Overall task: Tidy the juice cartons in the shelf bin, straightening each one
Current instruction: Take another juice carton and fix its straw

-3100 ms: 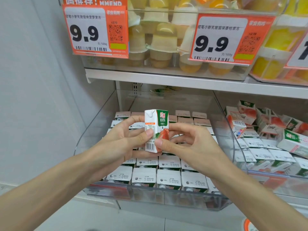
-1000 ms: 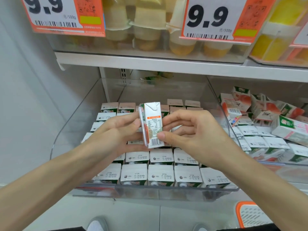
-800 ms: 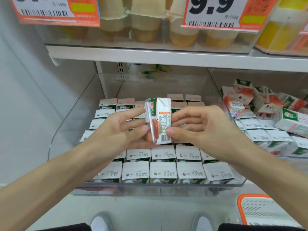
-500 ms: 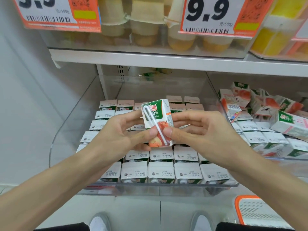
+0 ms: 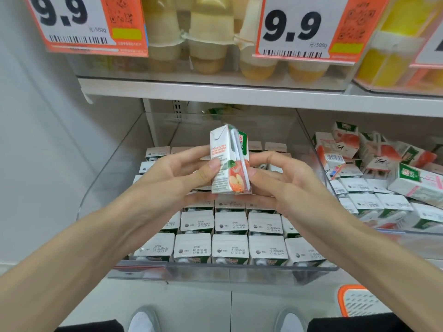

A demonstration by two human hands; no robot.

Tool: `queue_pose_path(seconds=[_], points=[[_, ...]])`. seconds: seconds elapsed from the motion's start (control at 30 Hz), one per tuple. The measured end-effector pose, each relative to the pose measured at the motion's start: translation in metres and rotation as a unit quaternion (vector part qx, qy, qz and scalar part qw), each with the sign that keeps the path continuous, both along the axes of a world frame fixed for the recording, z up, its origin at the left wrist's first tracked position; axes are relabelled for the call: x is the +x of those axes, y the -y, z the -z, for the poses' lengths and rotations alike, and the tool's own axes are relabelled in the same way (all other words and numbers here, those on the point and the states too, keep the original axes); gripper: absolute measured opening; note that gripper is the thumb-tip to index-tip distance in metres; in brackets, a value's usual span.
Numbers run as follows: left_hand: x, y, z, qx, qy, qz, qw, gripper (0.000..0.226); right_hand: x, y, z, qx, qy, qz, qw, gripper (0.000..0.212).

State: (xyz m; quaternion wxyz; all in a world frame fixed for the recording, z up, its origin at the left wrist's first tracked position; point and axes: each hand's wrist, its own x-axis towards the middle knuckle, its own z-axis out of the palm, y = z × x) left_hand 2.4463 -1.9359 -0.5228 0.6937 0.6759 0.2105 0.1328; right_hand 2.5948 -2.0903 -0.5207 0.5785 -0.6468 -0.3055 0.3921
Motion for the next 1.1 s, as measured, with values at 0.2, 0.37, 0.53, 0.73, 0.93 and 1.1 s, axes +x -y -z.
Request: queue_pose_path(seconds=[0.2, 0.37, 0.53, 0.73, 0.93, 1.1], points=[[-0.001, 0.0, 0.004, -0.005, -0.003, 0.043, 0.999, 0.037, -0.002, -0.003, -0.002, -0.004, 0.06, -0.021, 0.998, 0.034], [0.002, 0.005, 0.005, -0.037, 0.008, -0.01, 0.999, 0.04, -0.001, -0.004, -0.003, -0.016, 0.087, -0.015, 0.996, 0.05], [0.0, 0.0, 0.006, -0.071, 0.017, -0.027, 0.997, 0.044, 0.002, -0.004, 0.001, -0.011, 0.081, -0.027, 0.996, 0.029], [0.002, -0.004, 0.011, -0.057, 0.008, -0.073, 0.996, 0.033, 0.002, -0.003, 0.0, -0.009, 0.11, -0.043, 0.993, 0.026], [0.005, -0.004, 0.012, -0.007, 0.002, -0.079, 0.997, 0.038, 0.002, -0.004, -0.002, -0.013, 0.079, -0.003, 0.997, 0.039], [0.006, -0.002, 0.014, 0.019, 0.003, -0.051, 0.999, 0.035, 0.003, -0.003, -0.003, -0.001, 0.01, -0.001, 1.0, 0.037]])
